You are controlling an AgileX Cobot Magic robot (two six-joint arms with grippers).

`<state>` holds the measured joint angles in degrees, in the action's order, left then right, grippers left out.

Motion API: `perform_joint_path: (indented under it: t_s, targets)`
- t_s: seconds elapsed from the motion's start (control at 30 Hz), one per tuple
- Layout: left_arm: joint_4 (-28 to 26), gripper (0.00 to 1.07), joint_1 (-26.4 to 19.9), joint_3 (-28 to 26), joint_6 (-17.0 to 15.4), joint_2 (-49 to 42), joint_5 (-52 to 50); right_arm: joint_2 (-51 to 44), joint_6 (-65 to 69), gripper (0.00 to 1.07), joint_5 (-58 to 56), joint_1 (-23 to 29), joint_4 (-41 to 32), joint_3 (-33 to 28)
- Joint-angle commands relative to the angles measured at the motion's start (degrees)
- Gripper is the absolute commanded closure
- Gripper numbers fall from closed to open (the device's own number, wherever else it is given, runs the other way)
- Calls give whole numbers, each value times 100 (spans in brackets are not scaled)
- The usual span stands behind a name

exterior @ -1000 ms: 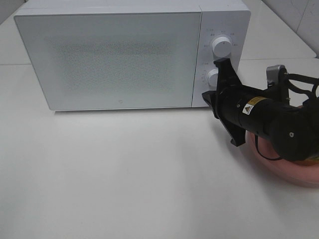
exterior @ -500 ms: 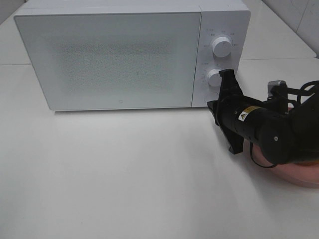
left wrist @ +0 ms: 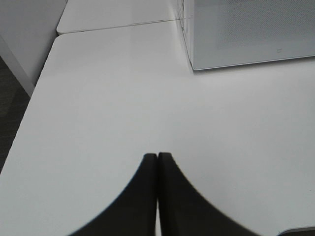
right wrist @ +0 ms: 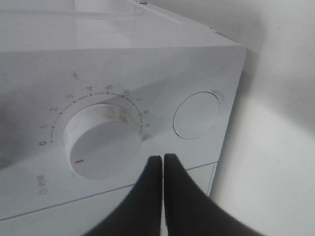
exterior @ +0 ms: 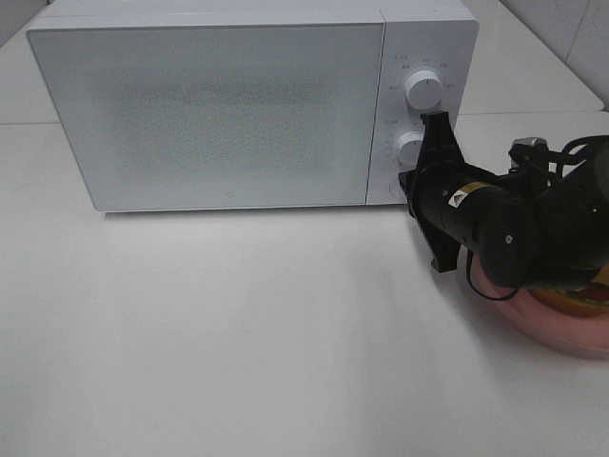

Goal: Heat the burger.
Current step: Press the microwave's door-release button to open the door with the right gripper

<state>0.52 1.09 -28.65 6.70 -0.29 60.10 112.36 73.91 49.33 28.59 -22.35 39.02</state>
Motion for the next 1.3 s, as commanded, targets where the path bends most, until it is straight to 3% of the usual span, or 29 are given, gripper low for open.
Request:
perform_joint_path:
  t_s: [0.03, 0.4, 1.3]
  targets:
    - [-52, 106, 11, 23, 0, -126, -86, 183, -40, 107, 11, 11, -29, 160]
    - [-52, 106, 11, 23, 0, -120, -86, 269, -132, 107, 46, -6, -493, 206]
    - [-52, 106, 11, 23, 0, -115, -86, 699, -785, 107, 109, -6, -573, 791]
